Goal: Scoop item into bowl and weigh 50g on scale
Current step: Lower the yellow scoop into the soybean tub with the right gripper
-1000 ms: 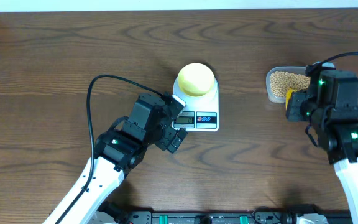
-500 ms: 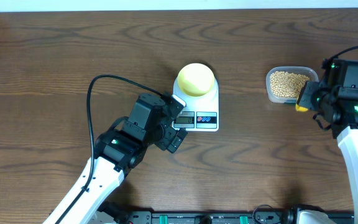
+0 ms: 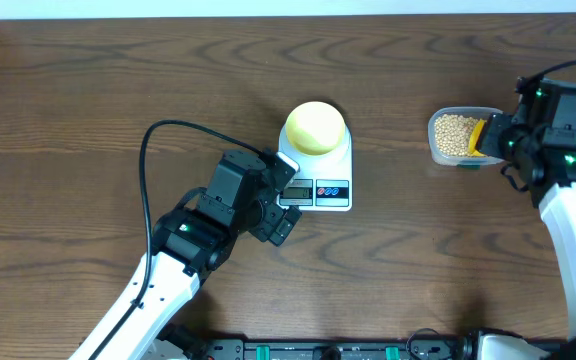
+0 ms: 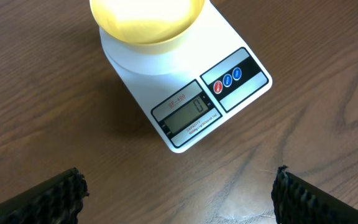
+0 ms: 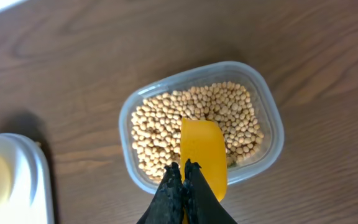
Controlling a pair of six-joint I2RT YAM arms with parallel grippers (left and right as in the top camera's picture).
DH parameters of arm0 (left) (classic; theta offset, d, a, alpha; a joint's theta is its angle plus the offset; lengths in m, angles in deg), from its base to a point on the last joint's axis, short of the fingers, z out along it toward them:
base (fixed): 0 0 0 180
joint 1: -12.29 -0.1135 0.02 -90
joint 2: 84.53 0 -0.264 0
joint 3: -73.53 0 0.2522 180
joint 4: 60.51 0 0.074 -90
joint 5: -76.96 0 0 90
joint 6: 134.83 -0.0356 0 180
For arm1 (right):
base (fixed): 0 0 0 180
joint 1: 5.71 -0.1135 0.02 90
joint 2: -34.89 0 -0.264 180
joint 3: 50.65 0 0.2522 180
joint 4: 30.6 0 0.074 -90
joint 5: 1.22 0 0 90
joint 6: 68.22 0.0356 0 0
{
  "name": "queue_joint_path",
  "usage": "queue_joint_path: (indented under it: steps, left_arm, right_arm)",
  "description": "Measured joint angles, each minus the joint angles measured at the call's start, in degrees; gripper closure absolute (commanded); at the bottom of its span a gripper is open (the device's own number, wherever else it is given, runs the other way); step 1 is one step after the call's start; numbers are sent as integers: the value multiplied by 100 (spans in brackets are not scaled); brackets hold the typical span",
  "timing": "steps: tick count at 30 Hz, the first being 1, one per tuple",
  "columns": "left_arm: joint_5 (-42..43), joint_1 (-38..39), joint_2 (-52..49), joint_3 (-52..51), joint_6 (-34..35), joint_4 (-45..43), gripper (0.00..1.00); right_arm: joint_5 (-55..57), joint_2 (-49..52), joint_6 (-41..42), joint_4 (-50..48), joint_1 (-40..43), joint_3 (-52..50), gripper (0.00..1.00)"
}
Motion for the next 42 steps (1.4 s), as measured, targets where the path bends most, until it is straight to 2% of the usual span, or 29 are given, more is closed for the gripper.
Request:
queue_joint_path:
  steps: [5, 13, 30, 42]
  left_arm:
    - [0, 0, 0, 0, 0, 2, 2]
    - [0, 0, 0, 0, 0, 0, 2]
    - [0, 0, 0, 0, 0, 0, 2]
    - [0, 0, 0, 0, 0, 0, 2]
  right_arm:
    - [-13, 393, -151, -225, 0, 0, 99]
    - [2, 483, -415, -579, 0, 0, 99]
    - [68, 1220, -852, -688, -7, 61, 99]
    - [-422, 1781, -872, -964, -92, 116, 99]
